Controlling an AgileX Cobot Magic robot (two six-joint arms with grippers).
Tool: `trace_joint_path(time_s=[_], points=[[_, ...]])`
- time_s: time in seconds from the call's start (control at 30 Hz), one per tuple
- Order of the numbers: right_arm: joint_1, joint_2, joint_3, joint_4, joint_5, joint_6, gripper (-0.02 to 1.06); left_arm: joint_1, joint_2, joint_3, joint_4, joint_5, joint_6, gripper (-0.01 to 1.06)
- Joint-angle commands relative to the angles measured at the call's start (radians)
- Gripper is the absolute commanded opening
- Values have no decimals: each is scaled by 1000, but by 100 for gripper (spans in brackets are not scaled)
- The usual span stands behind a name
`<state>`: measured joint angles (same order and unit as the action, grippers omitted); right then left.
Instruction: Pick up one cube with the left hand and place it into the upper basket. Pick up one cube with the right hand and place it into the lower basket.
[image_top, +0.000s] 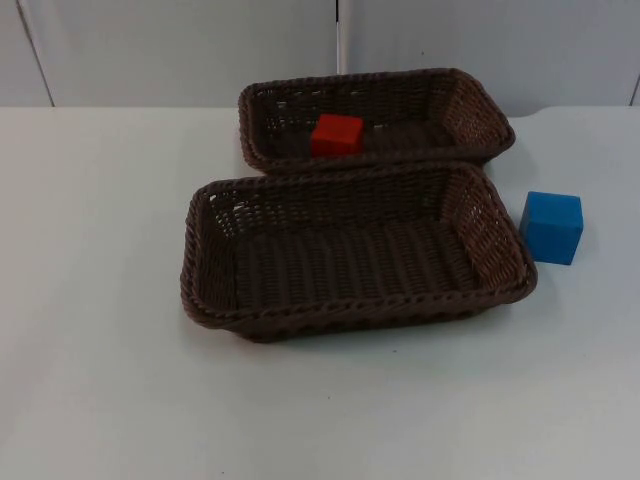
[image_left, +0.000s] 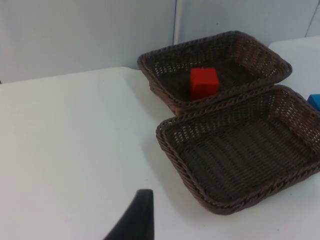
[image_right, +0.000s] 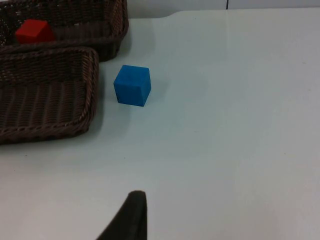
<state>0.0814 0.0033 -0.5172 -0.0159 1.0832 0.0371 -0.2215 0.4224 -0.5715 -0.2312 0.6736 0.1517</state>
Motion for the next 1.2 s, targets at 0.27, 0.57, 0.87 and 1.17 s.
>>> trace_joint_path(time_s=[0.27, 0.57, 0.87, 1.17], points=[[1, -3, 1, 1, -4, -1, 105, 2, -4, 1, 8, 22, -8, 99], [1, -3, 1, -1, -6, -1, 105, 2, -4, 1, 12, 35, -8, 99], [1, 46, -24, -1, -10, 19, 105, 2, -4, 1, 13, 47, -8, 99], [1, 466, -211, 1, -37, 40, 105, 2, -4, 1, 13, 53, -8, 99]])
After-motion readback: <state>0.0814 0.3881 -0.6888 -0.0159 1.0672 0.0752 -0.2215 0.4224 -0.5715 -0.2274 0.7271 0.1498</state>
